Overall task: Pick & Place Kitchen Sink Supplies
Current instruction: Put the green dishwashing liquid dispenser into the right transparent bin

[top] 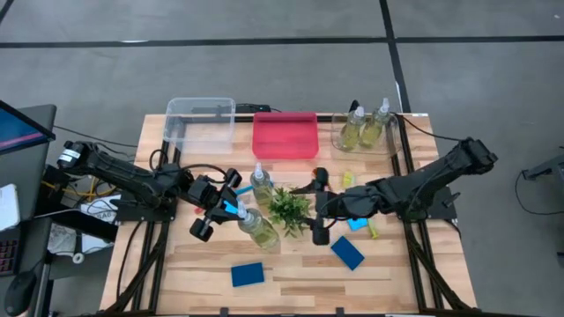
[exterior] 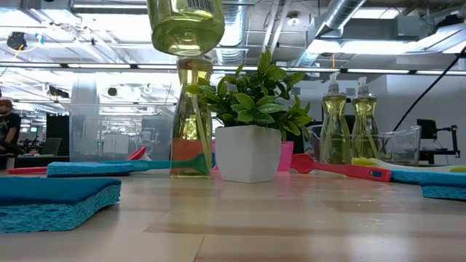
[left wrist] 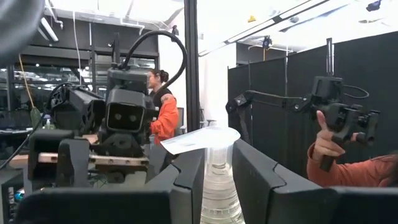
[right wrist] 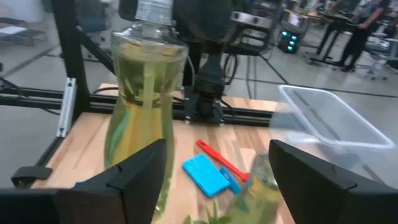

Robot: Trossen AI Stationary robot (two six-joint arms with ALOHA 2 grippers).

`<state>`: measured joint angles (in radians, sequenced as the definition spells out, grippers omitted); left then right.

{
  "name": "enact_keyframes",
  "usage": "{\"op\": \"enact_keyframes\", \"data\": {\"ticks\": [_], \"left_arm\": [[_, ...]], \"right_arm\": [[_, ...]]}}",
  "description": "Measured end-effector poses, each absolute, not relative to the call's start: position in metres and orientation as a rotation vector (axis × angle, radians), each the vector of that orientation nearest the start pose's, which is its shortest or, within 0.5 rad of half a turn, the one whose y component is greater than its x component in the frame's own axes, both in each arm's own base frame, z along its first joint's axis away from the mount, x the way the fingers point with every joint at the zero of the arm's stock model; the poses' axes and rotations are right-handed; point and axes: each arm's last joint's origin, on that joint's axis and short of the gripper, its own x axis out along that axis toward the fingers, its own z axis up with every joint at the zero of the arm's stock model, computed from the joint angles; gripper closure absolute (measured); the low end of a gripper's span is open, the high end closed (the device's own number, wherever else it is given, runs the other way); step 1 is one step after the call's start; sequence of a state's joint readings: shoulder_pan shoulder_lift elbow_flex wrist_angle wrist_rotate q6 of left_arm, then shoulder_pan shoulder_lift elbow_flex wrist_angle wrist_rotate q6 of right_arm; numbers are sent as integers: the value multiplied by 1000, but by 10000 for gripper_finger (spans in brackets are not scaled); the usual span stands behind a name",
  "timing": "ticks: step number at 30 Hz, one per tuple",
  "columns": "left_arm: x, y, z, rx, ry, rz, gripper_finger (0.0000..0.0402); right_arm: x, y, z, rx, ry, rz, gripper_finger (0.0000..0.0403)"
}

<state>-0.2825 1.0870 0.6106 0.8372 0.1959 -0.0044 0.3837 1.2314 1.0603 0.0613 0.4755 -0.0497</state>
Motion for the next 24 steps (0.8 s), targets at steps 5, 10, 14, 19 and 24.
{"op": "enact_keyframes", "data": {"ticks": [5, 10, 14, 19, 24], "left_arm": [[222, -70, 312, -20, -363, -474, 329], [222, -70, 312, -20, -360, -474, 329], [222, -70, 311, -20, -354, -474, 328], [222, -70, 311, -20, -355, -474, 330], [222, -71, 311, -20, -355, -483, 327]], "right_arm": [[277, 89, 353, -84, 81, -50, 127], [294, 91, 342, -88, 67, -54, 126], [306, 96, 335, -99, 46, -53, 126], [317, 101, 337, -97, 43, -44, 126], [325, 106, 344, -83, 58, 12, 126]]}}
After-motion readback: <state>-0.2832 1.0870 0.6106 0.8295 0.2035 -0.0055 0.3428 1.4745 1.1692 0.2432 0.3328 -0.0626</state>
